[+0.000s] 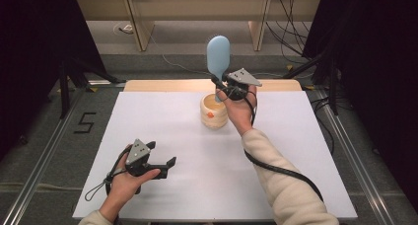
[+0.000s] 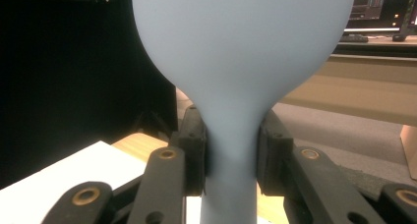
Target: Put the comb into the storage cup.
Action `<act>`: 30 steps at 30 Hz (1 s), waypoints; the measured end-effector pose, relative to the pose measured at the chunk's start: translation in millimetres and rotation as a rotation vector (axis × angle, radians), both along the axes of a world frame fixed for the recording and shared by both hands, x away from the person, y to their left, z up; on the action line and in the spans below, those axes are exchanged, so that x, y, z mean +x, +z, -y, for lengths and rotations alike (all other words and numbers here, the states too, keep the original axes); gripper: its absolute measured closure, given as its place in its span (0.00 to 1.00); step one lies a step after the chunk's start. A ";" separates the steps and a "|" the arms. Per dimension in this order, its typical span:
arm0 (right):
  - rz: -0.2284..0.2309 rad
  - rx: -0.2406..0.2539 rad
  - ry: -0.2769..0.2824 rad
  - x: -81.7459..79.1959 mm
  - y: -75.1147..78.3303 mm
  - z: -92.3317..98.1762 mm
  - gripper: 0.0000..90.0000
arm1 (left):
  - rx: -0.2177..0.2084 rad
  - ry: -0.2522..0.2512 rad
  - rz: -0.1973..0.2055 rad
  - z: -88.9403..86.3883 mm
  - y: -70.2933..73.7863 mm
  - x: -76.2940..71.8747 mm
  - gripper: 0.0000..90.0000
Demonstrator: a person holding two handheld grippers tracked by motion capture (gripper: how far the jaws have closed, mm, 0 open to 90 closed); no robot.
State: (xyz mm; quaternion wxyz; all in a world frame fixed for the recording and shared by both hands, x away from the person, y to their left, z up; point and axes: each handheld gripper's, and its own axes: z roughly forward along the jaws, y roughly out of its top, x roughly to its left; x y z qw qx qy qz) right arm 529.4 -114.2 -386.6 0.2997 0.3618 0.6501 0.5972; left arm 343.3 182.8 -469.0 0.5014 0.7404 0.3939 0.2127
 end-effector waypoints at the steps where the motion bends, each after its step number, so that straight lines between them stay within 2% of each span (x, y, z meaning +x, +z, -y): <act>1: 0.003 0.001 0.002 0.3 -0.1 -0.6 0.78 | 0.000 0.000 0.000 -0.1 -0.1 0.0 0.07; 30: 0.020 0.009 0.004 2.2 -2.1 -7.0 0.78 | 0.000 0.000 0.000 -0.1 0.2 -0.1 0.07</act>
